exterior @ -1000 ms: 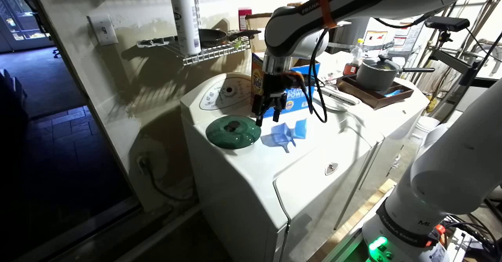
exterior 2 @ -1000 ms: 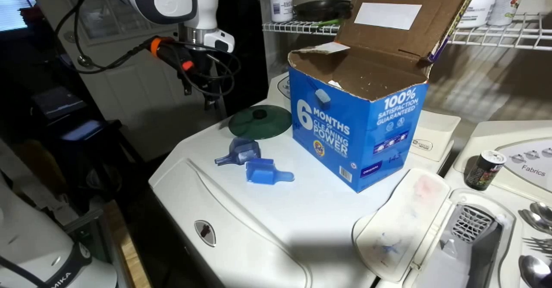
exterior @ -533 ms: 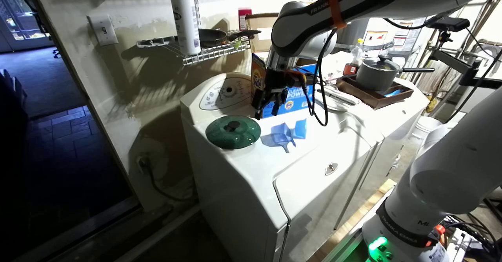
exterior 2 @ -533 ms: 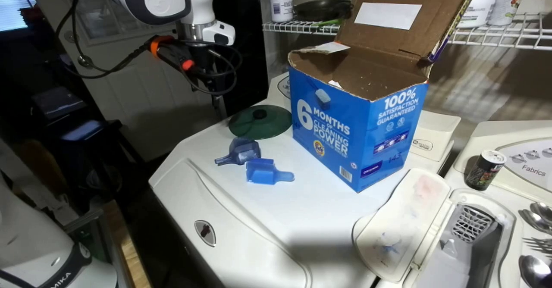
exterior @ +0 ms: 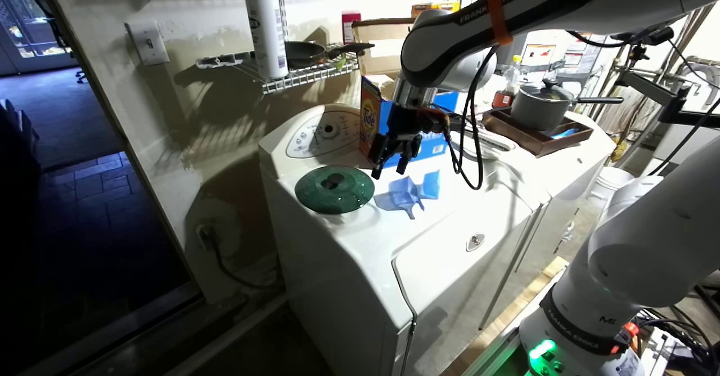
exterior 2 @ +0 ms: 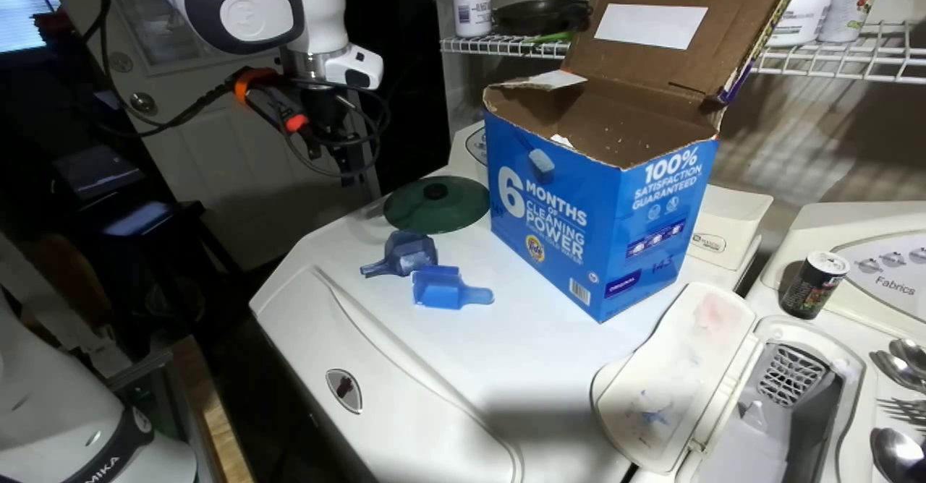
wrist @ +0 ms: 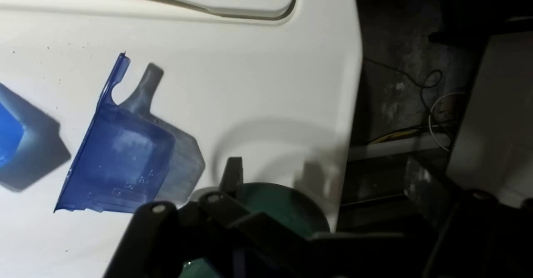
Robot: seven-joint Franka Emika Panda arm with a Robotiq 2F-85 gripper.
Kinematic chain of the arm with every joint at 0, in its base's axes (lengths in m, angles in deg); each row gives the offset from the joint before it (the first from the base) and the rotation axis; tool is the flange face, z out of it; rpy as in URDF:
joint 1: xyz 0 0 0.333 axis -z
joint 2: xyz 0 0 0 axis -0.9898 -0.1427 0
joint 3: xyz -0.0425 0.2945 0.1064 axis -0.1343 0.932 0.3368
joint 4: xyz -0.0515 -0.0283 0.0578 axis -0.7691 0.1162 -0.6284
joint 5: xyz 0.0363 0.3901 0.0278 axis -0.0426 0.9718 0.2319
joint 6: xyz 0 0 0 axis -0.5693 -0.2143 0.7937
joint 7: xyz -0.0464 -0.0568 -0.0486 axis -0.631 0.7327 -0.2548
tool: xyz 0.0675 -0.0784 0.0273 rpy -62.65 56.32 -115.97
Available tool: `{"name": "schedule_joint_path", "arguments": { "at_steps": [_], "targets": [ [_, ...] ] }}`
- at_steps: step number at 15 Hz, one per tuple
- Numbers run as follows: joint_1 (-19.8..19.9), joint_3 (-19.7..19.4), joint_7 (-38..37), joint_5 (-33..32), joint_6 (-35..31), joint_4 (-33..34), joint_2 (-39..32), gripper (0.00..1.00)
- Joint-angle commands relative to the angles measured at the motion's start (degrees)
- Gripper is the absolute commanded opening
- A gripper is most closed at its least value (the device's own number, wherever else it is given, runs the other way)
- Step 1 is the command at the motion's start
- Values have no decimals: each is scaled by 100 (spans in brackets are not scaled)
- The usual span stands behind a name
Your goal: Turn the blue cups over
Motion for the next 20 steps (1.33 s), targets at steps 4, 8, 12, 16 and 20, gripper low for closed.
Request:
{"name": "schedule_joint_path", "arguments": {
  "at_steps": [4, 8, 12, 16, 20],
  "targets": [
    [13, -226, 407, 587, -91, -519, 428, 100],
    [263, -410, 312, 454, -289, -712, 576, 100],
    [514, -525, 224, 335, -595, -816, 619, 100],
    [638, -694, 266, 450, -694, -812, 555, 100],
    [630, -708, 249, 372, -585, -702, 456, 100]
  ]
}}
